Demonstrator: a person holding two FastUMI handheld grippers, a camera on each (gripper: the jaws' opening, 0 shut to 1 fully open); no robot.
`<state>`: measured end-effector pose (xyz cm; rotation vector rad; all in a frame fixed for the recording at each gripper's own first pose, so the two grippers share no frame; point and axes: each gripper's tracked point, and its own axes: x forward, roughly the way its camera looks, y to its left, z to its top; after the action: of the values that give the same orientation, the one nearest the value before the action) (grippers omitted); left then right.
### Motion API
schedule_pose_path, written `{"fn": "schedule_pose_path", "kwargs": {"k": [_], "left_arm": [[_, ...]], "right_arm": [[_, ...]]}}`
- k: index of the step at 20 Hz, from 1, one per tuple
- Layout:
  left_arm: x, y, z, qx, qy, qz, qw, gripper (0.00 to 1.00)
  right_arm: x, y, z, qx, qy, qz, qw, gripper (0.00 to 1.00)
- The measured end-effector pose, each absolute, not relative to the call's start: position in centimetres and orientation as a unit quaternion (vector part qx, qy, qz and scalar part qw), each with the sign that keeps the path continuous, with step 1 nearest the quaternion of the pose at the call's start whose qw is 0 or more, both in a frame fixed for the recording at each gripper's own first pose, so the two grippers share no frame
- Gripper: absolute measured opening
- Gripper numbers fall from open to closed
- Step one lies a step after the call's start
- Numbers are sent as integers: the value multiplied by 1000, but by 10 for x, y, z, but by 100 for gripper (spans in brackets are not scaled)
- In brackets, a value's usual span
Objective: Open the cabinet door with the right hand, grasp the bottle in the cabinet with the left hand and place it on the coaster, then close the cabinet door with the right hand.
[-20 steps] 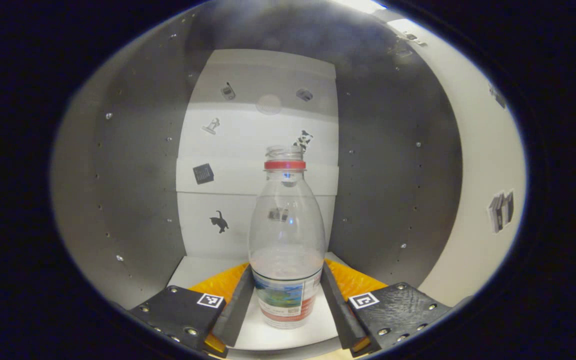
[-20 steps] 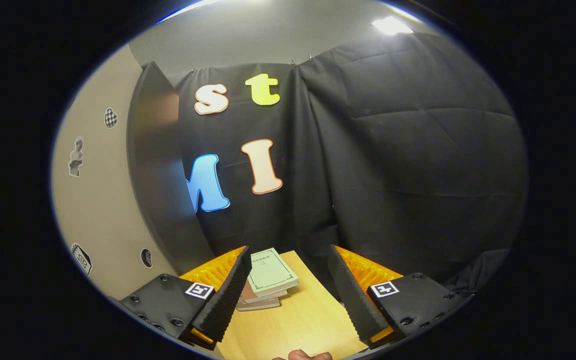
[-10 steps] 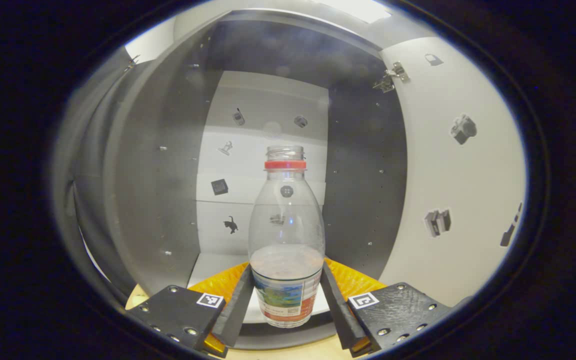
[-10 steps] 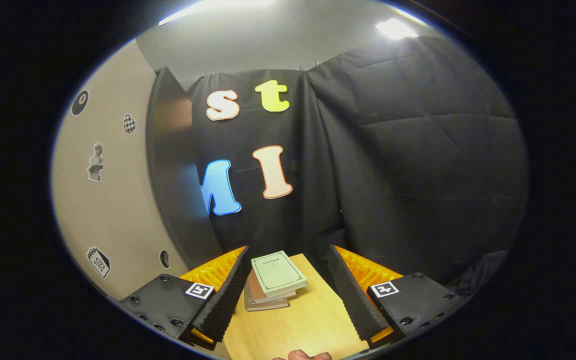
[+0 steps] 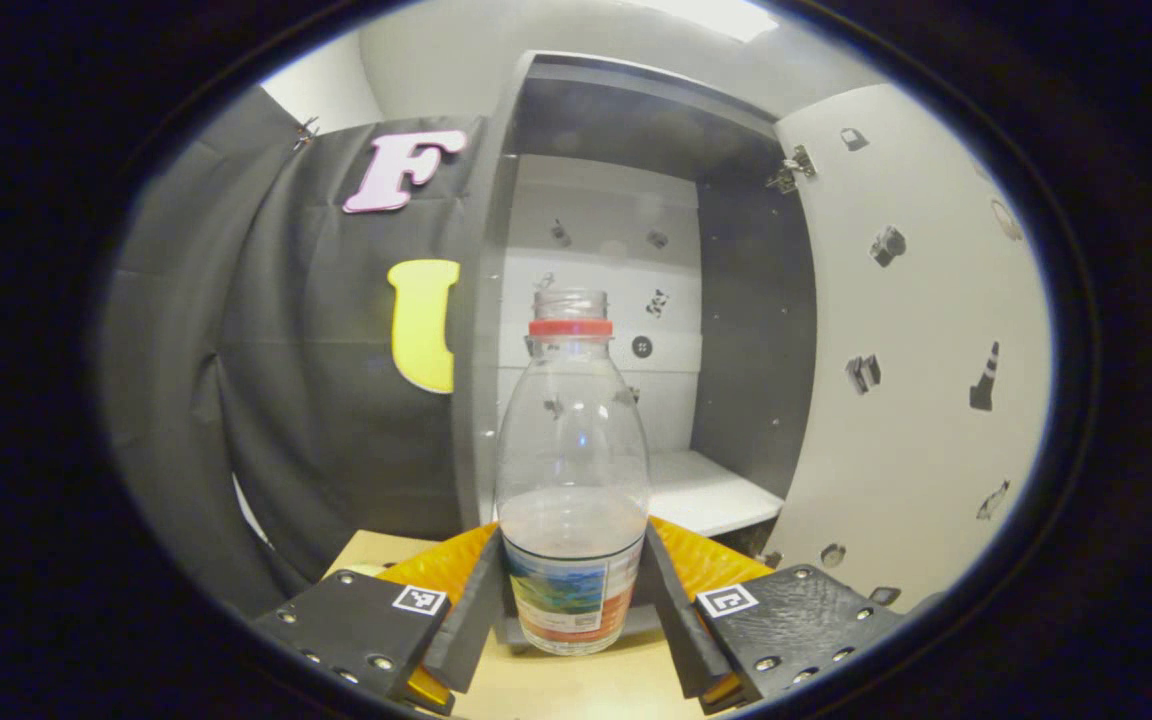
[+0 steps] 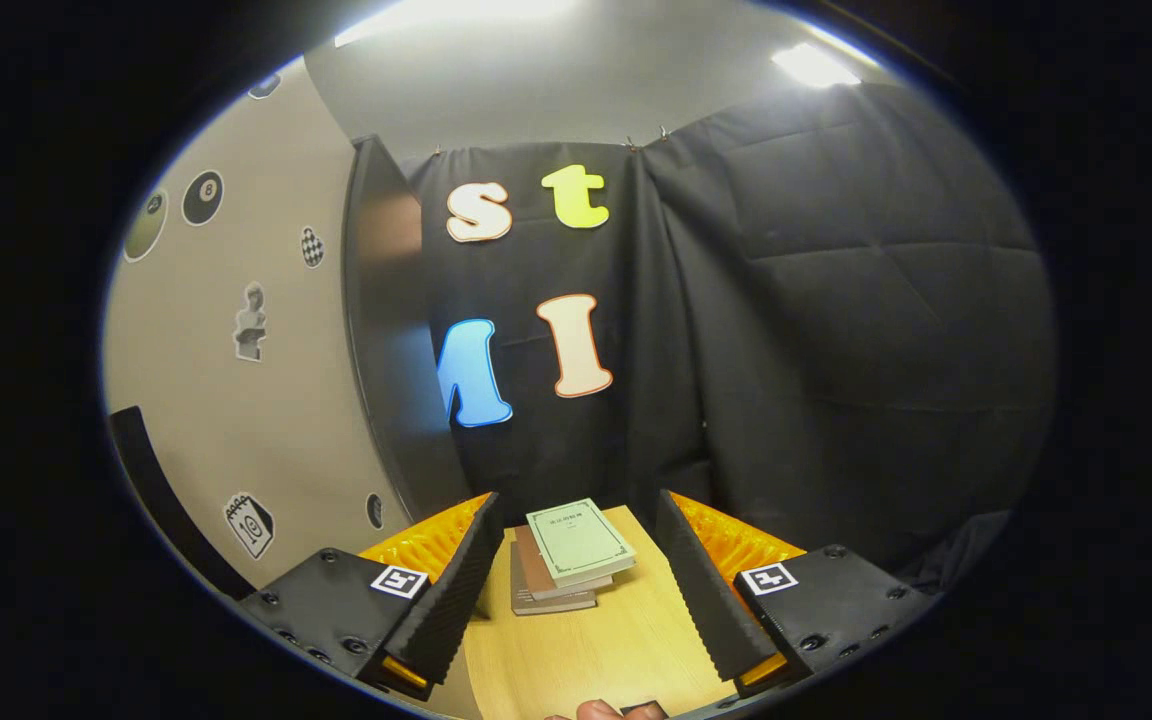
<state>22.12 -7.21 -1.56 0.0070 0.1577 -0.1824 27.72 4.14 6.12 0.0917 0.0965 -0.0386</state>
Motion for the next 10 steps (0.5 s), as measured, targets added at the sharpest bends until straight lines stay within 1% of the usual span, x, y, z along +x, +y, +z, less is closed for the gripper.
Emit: {"fn": "schedule_pose_path", "kwargs": {"k": [2,3,4,5,7,8,9,10], "left_arm": [[199,-53,-32,4,83,-79,993,73],[189,-41,-41,2,85,-71,994,76],[180,-32,-49,-1,87,-65,994,73],[169,-23,-58,-6,89,-58,994,73],[152,-5,-77,-13,95,-46,994,74],[145,3,-86,-15,98,-40,994,75],[137,12,-94,-15,100,-35,994,76],[129,21,-101,-14,101,-30,994,73]], "right_arm": [[272,48,66,40,45,-15,998,98],[269,50,69,37,43,-15,998,98],[266,53,71,36,40,-13,998,98],[264,57,71,37,39,-13,998,92],[258,65,72,44,35,-8,998,92],[254,69,71,47,33,-5,998,98],[251,73,69,48,33,-2,998,98],[248,77,67,47,34,1,998,92]]}}
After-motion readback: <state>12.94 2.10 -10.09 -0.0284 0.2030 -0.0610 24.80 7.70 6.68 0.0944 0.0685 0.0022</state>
